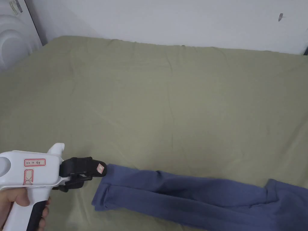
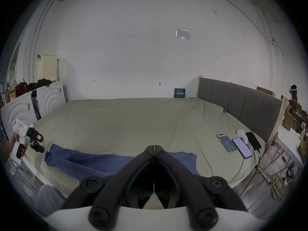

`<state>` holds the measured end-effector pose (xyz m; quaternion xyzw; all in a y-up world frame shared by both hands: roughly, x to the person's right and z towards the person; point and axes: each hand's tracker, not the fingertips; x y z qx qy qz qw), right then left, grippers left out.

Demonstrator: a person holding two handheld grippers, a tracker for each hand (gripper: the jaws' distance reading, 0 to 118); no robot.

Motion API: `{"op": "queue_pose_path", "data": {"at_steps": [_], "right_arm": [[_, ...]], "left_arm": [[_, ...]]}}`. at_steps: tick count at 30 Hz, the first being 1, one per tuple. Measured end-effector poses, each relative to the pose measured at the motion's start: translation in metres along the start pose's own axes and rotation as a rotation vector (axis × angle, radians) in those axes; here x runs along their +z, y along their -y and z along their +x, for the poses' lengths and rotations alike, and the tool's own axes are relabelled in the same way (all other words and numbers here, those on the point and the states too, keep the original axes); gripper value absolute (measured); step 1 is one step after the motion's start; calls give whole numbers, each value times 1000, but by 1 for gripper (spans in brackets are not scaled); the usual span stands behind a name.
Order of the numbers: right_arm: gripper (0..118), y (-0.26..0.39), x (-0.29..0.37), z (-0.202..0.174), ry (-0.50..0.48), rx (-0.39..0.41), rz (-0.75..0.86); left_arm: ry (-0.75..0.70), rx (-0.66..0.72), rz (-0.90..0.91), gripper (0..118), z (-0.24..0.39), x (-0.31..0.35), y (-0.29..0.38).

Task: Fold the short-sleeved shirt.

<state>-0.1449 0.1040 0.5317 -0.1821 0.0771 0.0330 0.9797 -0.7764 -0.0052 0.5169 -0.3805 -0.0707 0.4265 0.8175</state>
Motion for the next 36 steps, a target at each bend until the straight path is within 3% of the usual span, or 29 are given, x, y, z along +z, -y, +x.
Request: {"op": "queue_pose_path", "data": {"at_steps": [1, 3, 6, 13, 14, 15, 16, 20, 22, 30, 33, 36], "right_arm": [[0, 0, -1, 1, 0, 4, -9], [0, 1, -2, 2, 5, -10, -9], [0, -1, -5, 5, 1, -40, -16], [0, -1, -7, 9, 7, -63, -38], [0, 0, -7, 10, 4, -71, -41], [0, -1, -7, 9, 5, -75, -43], [0, -1, -6, 10, 3, -80, -45], [0, 2, -7, 13, -13, -101, -60], [0, 3, -5, 15, -20, -113, -59], [0, 1, 0, 21, -44, -95, -26], [0, 0, -1, 22, -62, -81, -18], [0, -1, -4, 23, -77, -68, -14]], "left_arm": [[-7, 30, -67, 116, -3, 2, -20], [10, 71, -104, 116, 10, -21, 20], [31, 38, -149, 115, 11, -35, 16], [208, 80, -180, 113, 0, -81, 31], [191, 66, -175, 105, 1, -86, 31], [193, 59, -178, 62, 2, -87, 30], [183, 51, -163, 7, 2, -83, 28], [-30, -4, -163, 8, -8, -76, 28], [76, 101, -178, 8, -3, -74, 34], [-31, 103, -55, 7, 6, -24, 28], [5, 161, -22, 7, 0, 6, 21], [-171, 79, -2, 7, 41, 39, 32]]}}
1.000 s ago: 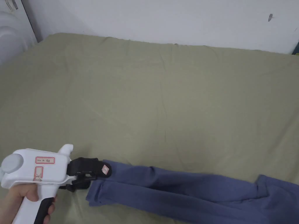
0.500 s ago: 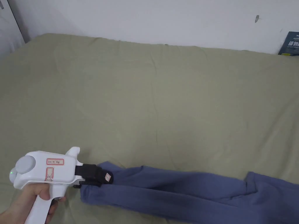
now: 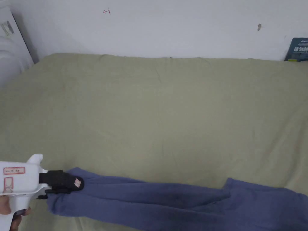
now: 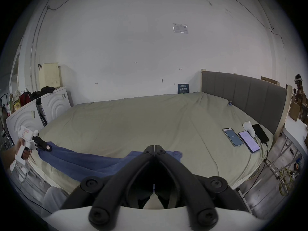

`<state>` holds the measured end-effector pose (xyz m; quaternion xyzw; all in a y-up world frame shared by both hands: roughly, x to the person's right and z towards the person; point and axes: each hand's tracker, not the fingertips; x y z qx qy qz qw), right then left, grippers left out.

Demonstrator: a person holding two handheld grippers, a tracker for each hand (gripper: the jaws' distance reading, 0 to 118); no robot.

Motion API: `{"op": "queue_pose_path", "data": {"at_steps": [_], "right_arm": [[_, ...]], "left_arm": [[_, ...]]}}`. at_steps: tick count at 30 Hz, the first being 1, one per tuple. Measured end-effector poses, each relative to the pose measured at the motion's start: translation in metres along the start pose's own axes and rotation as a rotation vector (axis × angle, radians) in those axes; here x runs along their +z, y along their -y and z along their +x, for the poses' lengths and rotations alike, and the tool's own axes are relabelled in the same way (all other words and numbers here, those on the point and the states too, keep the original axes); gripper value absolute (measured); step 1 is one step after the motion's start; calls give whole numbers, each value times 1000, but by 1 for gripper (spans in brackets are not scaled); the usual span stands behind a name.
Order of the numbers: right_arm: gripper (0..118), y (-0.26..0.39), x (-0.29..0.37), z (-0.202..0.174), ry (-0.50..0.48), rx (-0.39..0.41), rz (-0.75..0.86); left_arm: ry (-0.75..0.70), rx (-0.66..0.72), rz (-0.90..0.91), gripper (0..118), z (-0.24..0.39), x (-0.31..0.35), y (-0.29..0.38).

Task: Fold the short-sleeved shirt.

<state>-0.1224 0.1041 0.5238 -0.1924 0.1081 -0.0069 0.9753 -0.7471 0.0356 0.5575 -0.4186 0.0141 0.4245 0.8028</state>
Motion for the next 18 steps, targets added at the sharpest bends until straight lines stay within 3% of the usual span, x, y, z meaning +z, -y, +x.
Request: {"op": "queue_pose_path", "data": {"at_steps": [3, 8, 10, 18], "right_arm": [[0, -1, 1, 0, -12, -12, 11], [0, 0, 5, 0, -41, -10, 4], [0, 0, 8, 1, -47, 9, 3], [0, 1, 9, 18, -94, 4, -14]], "left_arm": [[-24, -19, 23, 7, 12, 10, -11], [-167, -138, 21, 7, 90, 2, 7], [-190, -214, 12, 7, 122, -10, 20], [-255, -281, -39, 7, 209, -103, 71]]}}
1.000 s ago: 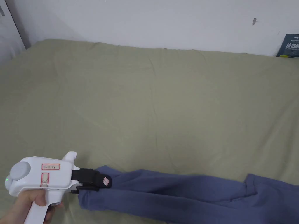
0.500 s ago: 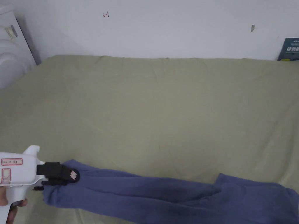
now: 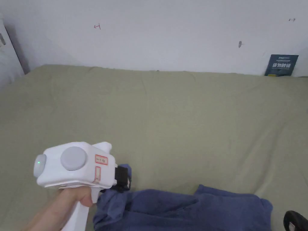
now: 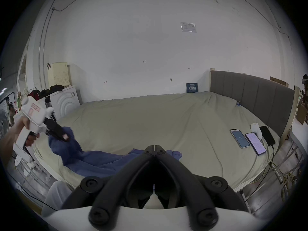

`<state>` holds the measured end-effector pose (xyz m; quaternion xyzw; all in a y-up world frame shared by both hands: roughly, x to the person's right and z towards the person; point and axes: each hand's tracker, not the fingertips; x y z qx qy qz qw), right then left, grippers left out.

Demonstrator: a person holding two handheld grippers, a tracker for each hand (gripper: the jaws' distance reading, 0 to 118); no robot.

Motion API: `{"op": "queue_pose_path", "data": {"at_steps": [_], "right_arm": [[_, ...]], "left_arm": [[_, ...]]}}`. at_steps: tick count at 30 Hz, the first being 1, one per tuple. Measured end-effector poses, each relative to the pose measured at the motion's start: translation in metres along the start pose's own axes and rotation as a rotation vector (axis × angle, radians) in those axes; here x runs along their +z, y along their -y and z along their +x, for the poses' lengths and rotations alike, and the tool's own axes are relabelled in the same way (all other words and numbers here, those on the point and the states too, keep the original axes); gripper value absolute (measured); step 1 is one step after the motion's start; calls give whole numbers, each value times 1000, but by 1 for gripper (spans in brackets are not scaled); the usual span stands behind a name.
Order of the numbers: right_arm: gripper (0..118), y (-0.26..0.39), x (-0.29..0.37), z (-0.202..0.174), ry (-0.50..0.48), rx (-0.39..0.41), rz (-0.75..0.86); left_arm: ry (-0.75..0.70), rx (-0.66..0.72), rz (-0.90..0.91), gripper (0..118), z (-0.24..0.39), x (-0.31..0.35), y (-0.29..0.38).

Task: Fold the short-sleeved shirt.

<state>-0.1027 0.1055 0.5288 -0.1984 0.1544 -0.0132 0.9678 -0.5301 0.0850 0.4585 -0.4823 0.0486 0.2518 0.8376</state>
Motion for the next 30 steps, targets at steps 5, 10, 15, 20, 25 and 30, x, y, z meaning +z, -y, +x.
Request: {"op": "queue_pose_path", "data": {"at_steps": [5, 10, 15, 20, 25, 30], "right_arm": [[0, 4, 3, 8, -10, -8, -11], [0, 9, 3, 14, -6, -27, -36], [0, 9, 4, 16, -2, -41, -46], [0, 10, -4, 12, -20, -37, -65], [0, 16, -12, 3, -55, -42, -100], [0, 19, -11, -1, -68, -37, -115]], "left_arm": [[-95, -112, -75, 8, 54, -60, 15], [-194, -222, -68, 118, 82, -123, 30], [-96, -201, -79, 107, 67, -134, 20], [1, -147, 15, 56, 45, -29, 27], [78, 7, 59, 0, -13, -30, 18], [81, -106, -31, 0, 0, -99, 18]]}}
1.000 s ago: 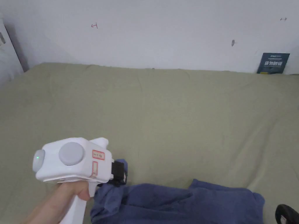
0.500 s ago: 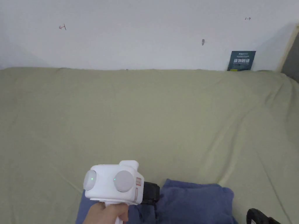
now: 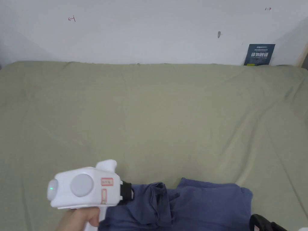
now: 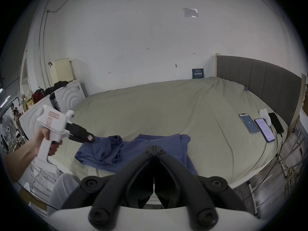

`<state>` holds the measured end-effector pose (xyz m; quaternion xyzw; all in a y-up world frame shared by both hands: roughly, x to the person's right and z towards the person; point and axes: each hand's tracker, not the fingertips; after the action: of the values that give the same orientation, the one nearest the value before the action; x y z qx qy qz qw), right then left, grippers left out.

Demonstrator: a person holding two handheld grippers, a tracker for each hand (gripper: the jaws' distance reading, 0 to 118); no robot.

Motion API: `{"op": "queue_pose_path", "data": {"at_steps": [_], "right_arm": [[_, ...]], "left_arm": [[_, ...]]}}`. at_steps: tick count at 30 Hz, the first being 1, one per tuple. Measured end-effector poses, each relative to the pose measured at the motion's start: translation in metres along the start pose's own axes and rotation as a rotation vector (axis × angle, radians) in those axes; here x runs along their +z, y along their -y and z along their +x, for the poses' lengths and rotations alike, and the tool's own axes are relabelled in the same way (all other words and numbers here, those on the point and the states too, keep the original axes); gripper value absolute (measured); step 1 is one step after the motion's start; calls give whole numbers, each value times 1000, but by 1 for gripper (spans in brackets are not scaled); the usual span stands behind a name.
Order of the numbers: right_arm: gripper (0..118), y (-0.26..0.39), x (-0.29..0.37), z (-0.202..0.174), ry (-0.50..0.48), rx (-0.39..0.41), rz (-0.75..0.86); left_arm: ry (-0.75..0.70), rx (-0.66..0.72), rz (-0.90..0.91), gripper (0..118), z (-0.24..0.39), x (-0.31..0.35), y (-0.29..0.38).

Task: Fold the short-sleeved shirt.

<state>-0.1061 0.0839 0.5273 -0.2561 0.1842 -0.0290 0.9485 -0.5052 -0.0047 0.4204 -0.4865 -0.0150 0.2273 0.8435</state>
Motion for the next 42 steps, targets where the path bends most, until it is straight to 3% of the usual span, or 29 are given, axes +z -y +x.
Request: {"op": "queue_pose_path", "data": {"at_steps": [3, 9, 14, 20, 21, 22, 23, 24, 29, 33, 36, 37, 39, 40, 41, 42], "right_arm": [[0, 2, 2, 4, 18, -7, -22], [0, 4, 9, 14, 53, -17, -37], [0, 0, 3, 10, 45, -20, -35], [0, -6, -9, -6, 3, -7, -32], [0, -6, -11, -9, -1, 1, -32], [0, -7, -13, -12, -7, 5, -34], [0, -6, -15, -15, -14, 6, -38], [0, -6, -17, -18, -16, 8, -41], [0, -7, -18, -29, -23, 7, -57], [0, -6, -19, -31, -3, 28, -77], [0, -6, -19, -30, 12, 30, -83], [0, -6, -19, -30, 17, 29, -85], [0, -8, -19, -29, 22, 27, -86], [0, -8, -19, -29, 24, 24, -84], [0, -9, -19, -29, 25, 23, -82], [0, -10, -18, -28, 25, 21, -81]], "left_arm": [[163, 31, -56, 0, 42, -36, 28], [173, 14, -55, 0, 43, -54, 28], [179, 26, -24, 0, 17, 11, 14], [138, 152, 82, 0, -65, 100, 17], [106, 160, 83, 8, -77, 102, 19], [74, 178, 83, 34, -93, 98, 17], [67, 202, 83, 82, -102, 94, 17], [85, 205, 79, 118, -110, 90, 18], [366, 357, -5, 115, -126, 42, 19], [448, 371, -41, 114, -118, 5, 22], [628, 413, -25, 110, -114, -8, 25], [664, 435, -57, 94, -112, -14, 25], [653, 416, -85, 9, -109, -16, 28], [482, 357, -114, 9, -109, -23, 34], [420, 328, -82, 9, -112, -27, 38], [494, 349, -102, 9, -109, -26, 38]]}}
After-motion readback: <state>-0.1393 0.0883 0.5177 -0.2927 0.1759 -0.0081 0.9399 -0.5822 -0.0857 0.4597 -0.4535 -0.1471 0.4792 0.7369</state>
